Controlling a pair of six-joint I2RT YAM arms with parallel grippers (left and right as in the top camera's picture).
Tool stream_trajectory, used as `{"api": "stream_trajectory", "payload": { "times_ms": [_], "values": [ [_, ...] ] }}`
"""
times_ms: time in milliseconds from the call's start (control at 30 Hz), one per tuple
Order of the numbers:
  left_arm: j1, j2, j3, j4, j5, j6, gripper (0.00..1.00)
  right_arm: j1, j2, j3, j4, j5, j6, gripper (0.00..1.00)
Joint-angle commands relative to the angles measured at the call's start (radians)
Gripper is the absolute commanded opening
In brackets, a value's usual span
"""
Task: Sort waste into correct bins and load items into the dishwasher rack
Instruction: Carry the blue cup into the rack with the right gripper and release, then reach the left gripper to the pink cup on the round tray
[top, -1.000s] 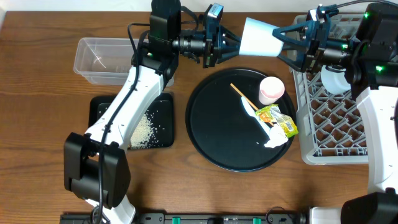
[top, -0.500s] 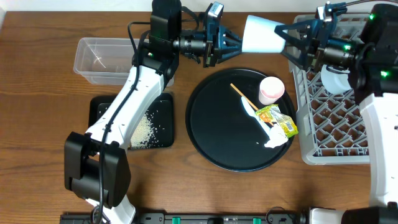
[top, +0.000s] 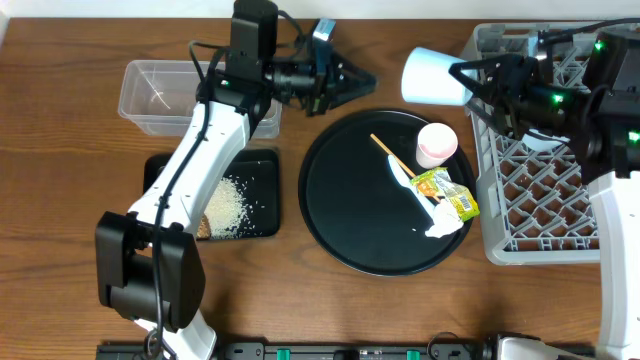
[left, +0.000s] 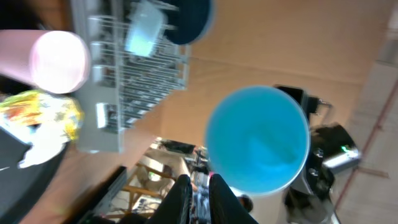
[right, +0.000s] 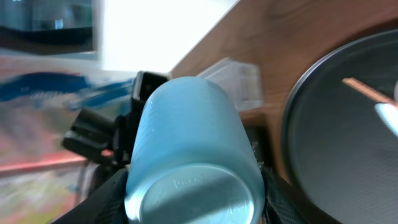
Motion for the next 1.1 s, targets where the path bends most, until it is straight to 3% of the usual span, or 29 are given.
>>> {"api": "stream_trajectory", "payload": {
  "times_ms": [0,400,733,933,1067],
  "values": [
    [0.006,-0.006,0.009,-0.097,-0.079,0.208,0.13,-0.03,-0.021,0.093,-0.072,0.145,-0.118,0.01],
    [0.006,-0.006,0.009,-0.493,-0.288,0.501,0.13,-0.285,-0.019,0.37,-0.51,0.669,-0.294,0.04],
    [0.002,-0.006,0.009,-0.665,-0.301,0.662,0.13,-0.583,0.097,0.37,-0.536,0.772,-0.357,0.02],
    [-0.027,-0.006,0.008,-0.746,-0.473,0.665,0.13,-0.676,0.23,0.37,-0.518,0.833,-0.357,0.02],
    [-0.053,-0.006,0.007,-0.755,-0.504,0.666,0.13,-0.713,0.316,0.37,-0.498,0.833,-0.358,0.02]
  ]
}}
